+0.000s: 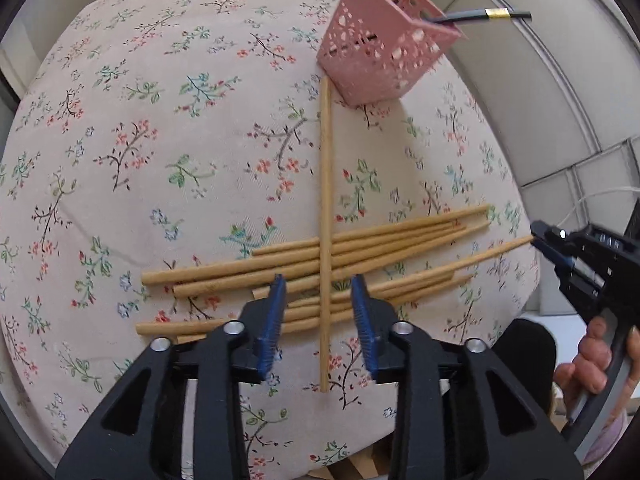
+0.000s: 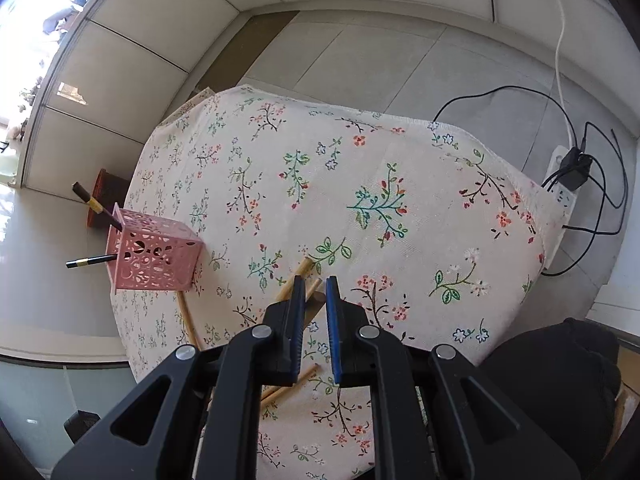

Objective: Organize utensils
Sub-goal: 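Lift the bamboo chopstick with the left gripper while the right gripper grasps another, then carry both chopsticks over the pink cup and drop them in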

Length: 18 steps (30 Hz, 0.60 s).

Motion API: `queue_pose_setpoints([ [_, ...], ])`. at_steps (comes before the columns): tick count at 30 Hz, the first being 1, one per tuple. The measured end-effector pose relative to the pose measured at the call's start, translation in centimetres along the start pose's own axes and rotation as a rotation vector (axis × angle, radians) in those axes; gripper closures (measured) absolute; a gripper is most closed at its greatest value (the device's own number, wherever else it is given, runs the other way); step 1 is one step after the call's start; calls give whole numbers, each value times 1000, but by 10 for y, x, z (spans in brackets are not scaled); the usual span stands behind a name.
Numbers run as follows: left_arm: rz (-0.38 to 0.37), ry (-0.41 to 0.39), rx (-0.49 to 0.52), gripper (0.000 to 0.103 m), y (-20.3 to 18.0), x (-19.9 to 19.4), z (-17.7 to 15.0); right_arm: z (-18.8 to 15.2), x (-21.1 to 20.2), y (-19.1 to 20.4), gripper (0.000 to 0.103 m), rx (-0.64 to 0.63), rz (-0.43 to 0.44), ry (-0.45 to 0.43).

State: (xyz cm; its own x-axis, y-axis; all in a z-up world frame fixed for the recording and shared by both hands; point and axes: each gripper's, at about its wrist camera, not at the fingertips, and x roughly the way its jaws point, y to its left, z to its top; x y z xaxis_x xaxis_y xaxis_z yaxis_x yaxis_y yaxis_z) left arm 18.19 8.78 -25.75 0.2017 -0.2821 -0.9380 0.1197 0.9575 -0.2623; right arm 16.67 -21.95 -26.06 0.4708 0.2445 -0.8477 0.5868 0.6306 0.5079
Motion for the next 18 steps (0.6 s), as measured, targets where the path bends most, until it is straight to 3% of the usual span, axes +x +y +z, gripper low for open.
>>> queue_pose_setpoints([
  [4,143,-15,44,68,-12,13,-15,1,20,-11,92,15,-1,27],
  [7,245,-48,137,69,-29,17,-22,0,36,-12,91,16,-12,67],
  [10,268,-63,198,97,-40,18,-25,0,43,-4,91,2,-25,52],
  [15,198,-108,177,97,-36,-1,-27,-1,50,4,92,-16,-1,47],
  [18,96,-175,113,98,-26,-35,-31,2,40,-1,93,-11,48,38],
])
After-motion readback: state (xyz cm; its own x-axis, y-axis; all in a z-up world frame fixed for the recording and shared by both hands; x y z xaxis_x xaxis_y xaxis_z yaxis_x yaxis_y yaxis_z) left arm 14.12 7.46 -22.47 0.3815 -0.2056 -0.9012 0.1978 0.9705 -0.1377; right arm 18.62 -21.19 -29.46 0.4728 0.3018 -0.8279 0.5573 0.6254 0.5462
